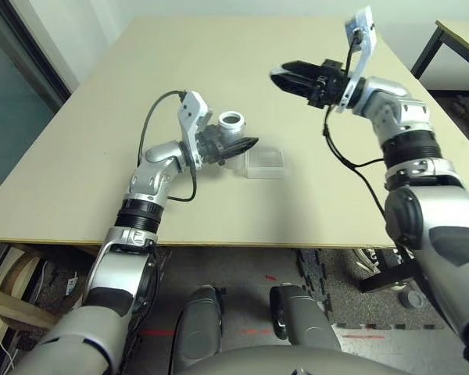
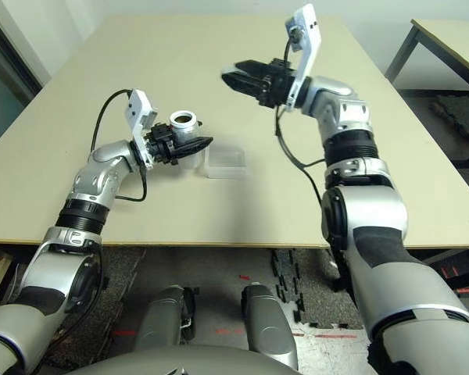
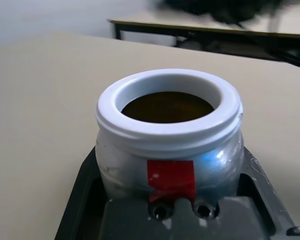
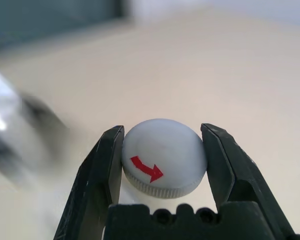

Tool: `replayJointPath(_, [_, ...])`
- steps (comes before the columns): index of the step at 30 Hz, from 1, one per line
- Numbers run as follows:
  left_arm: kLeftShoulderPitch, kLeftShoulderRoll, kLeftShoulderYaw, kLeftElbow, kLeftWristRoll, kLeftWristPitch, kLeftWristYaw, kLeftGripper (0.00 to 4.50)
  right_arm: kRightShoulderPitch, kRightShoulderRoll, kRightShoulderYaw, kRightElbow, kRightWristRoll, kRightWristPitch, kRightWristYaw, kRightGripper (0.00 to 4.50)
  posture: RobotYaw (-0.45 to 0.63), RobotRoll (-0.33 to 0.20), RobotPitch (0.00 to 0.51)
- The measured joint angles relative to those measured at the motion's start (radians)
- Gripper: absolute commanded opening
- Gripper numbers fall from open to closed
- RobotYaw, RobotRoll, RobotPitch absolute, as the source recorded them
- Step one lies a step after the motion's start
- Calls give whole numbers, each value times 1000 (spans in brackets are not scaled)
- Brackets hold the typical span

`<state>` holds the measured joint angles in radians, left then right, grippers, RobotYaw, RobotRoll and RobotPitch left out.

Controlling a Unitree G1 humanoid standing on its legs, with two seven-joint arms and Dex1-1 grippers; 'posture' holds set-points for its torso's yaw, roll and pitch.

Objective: Pour the medicine from the bottle into the box.

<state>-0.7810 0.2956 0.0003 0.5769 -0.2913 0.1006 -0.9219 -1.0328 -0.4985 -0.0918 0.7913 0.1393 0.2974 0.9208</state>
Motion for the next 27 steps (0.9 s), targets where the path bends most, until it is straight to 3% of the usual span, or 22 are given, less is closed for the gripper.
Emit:
replayJointPath(4, [-23,0,19,82,19,-44,21,2614,83,-70,1,-48,-31,47,-69,2577,-197,0,87])
replayJointPath(8, [-62,-2,23,141,26,-81,30,2614,109,-78,10,-65,-49,80,-104,2577,-215,0,85])
replayJointPath(19, [-99,-6,25,229,54,-138,47,2614,115,9,41,-1,-71,103,-216,2577,-206,0,83])
replayJointPath(27, [-107,2,28,257,63,-148,54,2614,102,13,43,27,-83,81,-249,2577,-205,0,86])
